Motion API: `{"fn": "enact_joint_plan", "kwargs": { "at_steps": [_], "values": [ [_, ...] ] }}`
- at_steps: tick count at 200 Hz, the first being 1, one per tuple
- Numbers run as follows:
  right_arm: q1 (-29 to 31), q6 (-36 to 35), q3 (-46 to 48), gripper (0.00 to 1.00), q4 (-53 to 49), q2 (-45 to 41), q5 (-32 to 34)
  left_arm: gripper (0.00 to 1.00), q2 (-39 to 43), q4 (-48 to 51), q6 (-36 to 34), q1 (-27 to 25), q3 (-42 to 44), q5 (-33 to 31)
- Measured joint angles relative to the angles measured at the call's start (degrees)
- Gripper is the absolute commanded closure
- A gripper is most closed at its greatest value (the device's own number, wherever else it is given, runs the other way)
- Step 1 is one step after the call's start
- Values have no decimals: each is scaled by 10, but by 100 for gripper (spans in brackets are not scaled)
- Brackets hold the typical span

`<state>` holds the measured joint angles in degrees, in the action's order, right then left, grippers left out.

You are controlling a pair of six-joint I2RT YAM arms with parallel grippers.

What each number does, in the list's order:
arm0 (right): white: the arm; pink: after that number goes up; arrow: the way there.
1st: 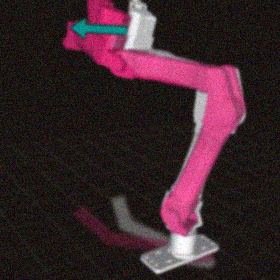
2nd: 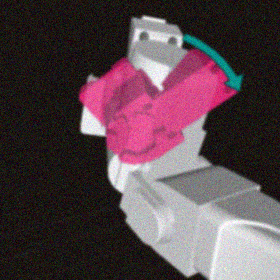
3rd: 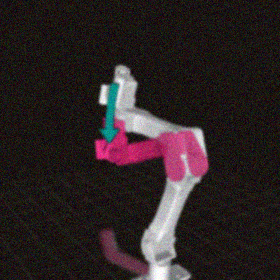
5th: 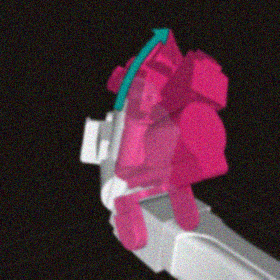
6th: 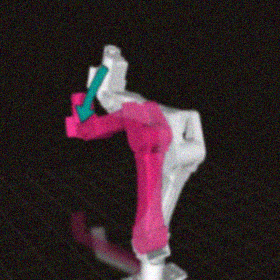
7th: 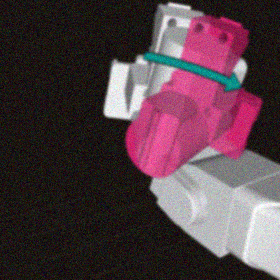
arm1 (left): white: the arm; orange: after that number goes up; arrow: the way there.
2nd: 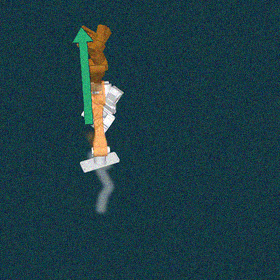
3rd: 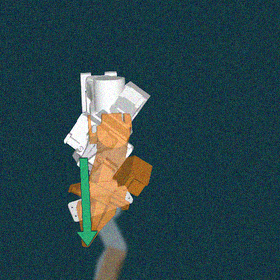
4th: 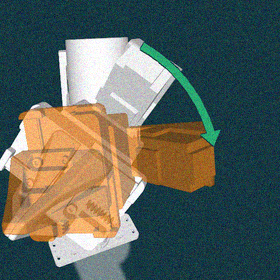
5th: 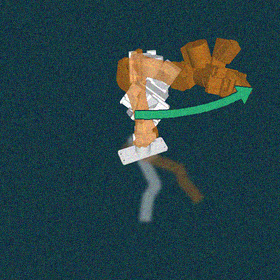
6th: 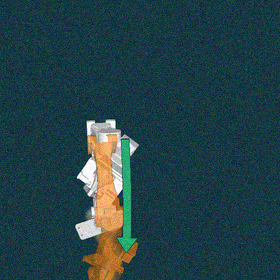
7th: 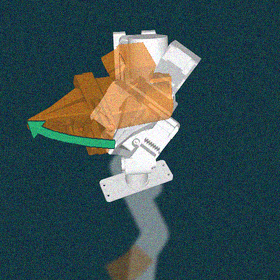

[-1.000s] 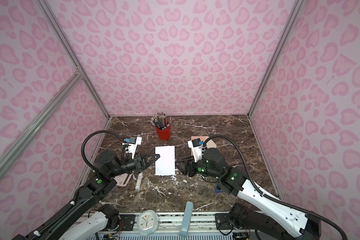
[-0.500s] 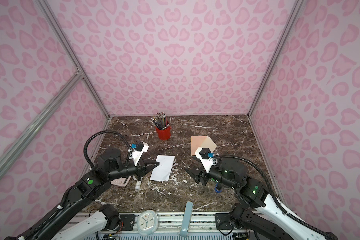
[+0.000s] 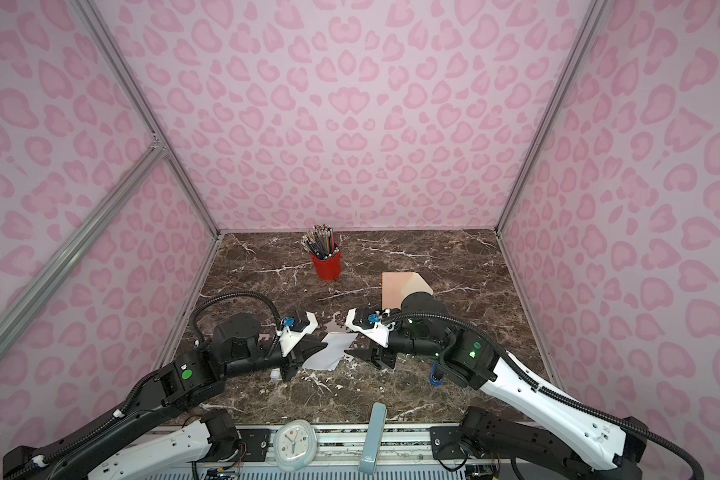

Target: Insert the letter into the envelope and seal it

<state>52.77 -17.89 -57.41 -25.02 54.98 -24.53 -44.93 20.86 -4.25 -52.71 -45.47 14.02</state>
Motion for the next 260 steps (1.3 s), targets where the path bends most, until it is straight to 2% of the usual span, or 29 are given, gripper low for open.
{"fn": "enact_joint_plan", "kwargs": {
  "at_steps": [52,104,163,192,223,260],
  "values": [
    [2,-23,-23,37,-15,33,-32,96,9,8,-56,-43,1,-21],
    [19,-23,-31,46,-24,57,-57,96,37,19,-89,-52,8,-25],
    [29,-23,-32,55,-37,76,-64,96,59,17,-95,-55,15,-15],
    [31,-23,-32,69,-36,83,-70,96,58,17,-95,-56,18,-8],
    [34,-21,-32,100,-36,87,-75,96,59,13,-94,-57,22,-4],
    [36,-11,-20,100,-30,77,-87,96,64,3,-92,-57,29,2]
  ]
}}
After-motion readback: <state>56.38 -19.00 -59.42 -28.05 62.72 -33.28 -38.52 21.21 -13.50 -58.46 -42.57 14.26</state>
